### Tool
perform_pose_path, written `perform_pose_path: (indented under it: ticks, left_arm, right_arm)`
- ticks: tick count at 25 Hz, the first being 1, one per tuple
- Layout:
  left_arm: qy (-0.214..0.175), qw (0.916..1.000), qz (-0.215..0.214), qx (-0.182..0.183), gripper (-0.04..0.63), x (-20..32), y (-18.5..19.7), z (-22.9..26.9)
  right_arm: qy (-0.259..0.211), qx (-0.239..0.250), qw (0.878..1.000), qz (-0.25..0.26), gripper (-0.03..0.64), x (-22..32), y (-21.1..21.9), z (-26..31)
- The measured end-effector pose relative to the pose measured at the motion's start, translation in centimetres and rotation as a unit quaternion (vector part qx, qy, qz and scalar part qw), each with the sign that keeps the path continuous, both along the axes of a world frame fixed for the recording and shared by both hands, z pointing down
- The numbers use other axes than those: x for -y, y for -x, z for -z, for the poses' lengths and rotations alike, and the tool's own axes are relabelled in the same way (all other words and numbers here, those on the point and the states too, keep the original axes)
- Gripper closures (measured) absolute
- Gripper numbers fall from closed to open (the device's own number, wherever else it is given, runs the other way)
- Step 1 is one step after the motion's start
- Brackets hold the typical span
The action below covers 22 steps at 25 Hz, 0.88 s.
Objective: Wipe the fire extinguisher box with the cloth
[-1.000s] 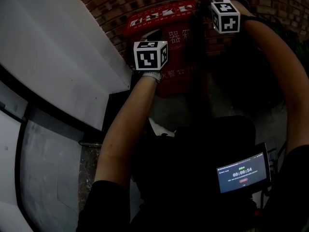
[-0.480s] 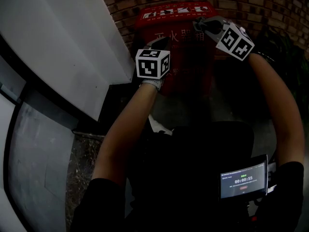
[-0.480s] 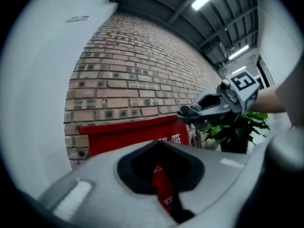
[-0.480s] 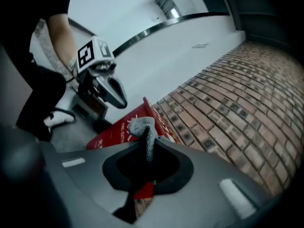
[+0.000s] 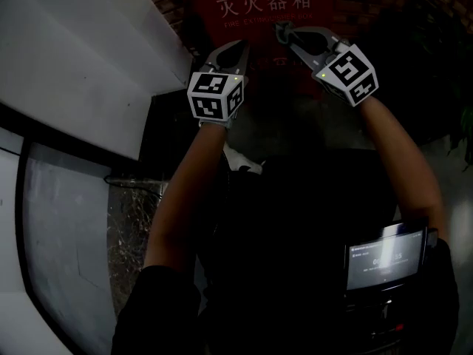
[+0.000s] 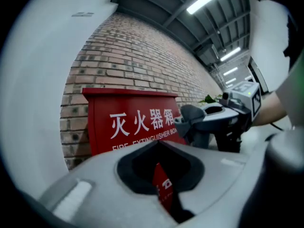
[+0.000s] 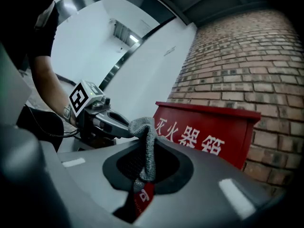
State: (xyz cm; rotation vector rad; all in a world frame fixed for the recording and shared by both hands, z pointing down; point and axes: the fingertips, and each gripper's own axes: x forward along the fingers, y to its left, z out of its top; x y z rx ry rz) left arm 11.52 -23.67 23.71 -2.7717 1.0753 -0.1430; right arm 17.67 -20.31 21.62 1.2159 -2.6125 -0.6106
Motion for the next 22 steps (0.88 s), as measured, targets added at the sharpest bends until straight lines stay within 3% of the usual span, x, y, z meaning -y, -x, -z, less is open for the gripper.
perform_pose_path:
  ticks: [2, 4, 11, 15, 22]
  left_arm:
    - [-0.028, 0.9994, -0.011, 0.016, 0.592, -0.4, -0.2, -1.1]
    - [-0.039, 0.9989, -0.027, 0.005, 0.592, -0.8, -0.5, -1.8]
    - [-0.007, 0.9961, -0.078, -0.04, 0.592, -1.2, -0.8, -5.8]
    - [0.015, 0.9948, -0.082, -0.059, 0.592, -0.5, -0.7, -8.7]
    - [0.016, 0.99, -0.108, -0.089, 0.592, -0.6, -0.8, -10.1]
  right_arm:
    - [0.014, 0.015, 1.0, 0.005, 0.589, 0.1, 0.6, -2.1]
    - [0.025, 0.024, 0.999, 0.01, 0.589, 0.2, 1.3, -3.9]
    - [0.066, 0.086, 0.994, 0.005, 0.588, 0.1, 2.3, -7.6]
    - [0.073, 0.105, 0.992, 0.006, 0.588, 0.1, 1.9, -10.7]
    - [0.092, 0.131, 0.987, 0.007, 0.588, -0.8, 2.0, -13.0]
